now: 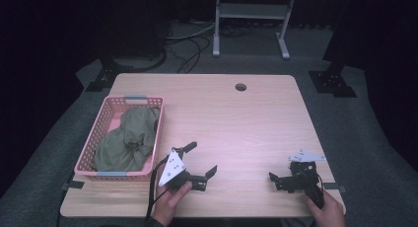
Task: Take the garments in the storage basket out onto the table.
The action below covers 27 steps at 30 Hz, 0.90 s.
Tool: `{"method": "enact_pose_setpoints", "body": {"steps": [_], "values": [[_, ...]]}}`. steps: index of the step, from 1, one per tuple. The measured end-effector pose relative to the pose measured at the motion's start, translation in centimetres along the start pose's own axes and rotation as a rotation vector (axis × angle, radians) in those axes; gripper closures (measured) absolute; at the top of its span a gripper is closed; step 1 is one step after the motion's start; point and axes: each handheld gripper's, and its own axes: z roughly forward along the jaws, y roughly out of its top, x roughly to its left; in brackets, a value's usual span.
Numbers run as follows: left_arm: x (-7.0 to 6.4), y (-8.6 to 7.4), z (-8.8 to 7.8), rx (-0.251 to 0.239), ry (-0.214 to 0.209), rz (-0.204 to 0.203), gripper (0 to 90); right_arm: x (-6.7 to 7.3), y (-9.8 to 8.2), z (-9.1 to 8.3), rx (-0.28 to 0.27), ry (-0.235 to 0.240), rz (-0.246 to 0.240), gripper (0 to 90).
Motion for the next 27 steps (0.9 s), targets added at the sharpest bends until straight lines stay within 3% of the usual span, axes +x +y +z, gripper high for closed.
{"method": "enact_pose_setpoints", "body": {"steps": [7,15,27], "values": [[0.0,0.4,0.2,0.016,-0.018,-0.026,1.4,0.0,0.0,0.0,0.000,0.000,0.000,0.0],[-0.2,1.7,0.1,0.043,-0.079,-0.049,1.4,0.0,0.0,0.0,0.000,0.000,0.000,0.0],[0.1,4.3,-0.6,0.031,-0.098,-0.063,1.4,0.0,0.0,0.0,0.000,0.000,0.000,0.0]]}}
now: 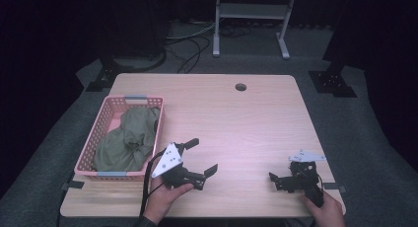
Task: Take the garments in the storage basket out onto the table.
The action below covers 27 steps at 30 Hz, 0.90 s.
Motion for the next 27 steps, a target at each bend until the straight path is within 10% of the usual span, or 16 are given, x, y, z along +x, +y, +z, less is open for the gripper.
{"method": "enact_pose_setpoints", "body": {"steps": [27], "values": [[0.7,5.1,-0.5,0.002,-0.003,-0.024,1.4,0.0,0.0,0.0,0.000,0.000,-0.001,0.0]]}}
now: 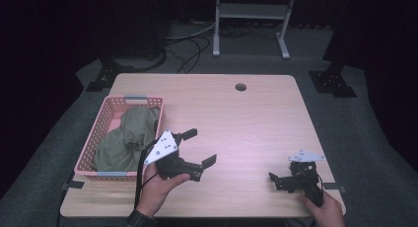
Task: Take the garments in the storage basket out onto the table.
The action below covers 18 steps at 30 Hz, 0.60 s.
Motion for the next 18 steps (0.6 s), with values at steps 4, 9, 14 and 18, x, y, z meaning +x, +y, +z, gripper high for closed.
{"method": "enact_pose_setpoints", "body": {"steps": [4,9,14,18], "values": [[0.4,1.0,-0.4,-0.008,0.019,0.004,1.4,0.0,0.0,0.0,0.000,0.000,0.000,0.0],[1.1,1.8,-1.0,-0.014,0.034,0.003,1.4,0.0,0.0,0.0,0.000,0.000,0.000,0.0],[1.9,2.4,-1.4,-0.019,0.047,0.004,1.4,0.0,0.0,0.0,0.000,0.000,0.001,0.0],[2.5,2.8,-1.8,-0.013,0.061,0.017,1.4,0.0,0.0,0.0,-0.001,0.001,0.001,0.0]]}}
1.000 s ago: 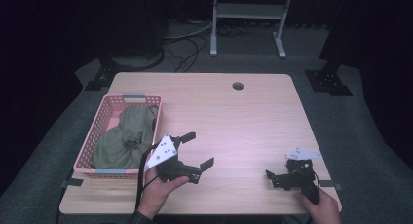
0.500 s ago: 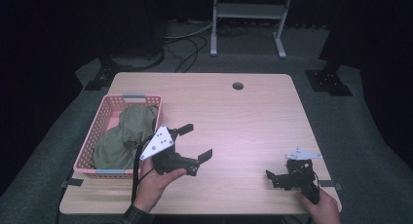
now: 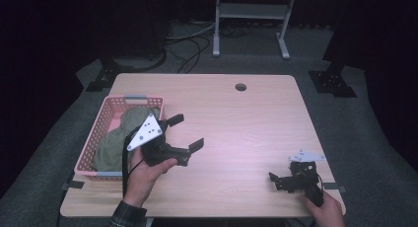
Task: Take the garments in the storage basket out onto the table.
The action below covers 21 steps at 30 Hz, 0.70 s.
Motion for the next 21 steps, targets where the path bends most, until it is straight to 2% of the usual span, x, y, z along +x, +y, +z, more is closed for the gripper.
{"method": "enact_pose_setpoints", "body": {"steps": [9,21], "values": [[1.2,0.5,-1.0,-0.018,0.018,0.021,1.4,0.0,0.0,0.0,0.000,0.000,0.000,0.0],[2.5,0.8,-2.4,-0.005,0.045,0.018,1.4,0.0,0.0,0.0,0.000,0.000,-0.001,0.0]]}}
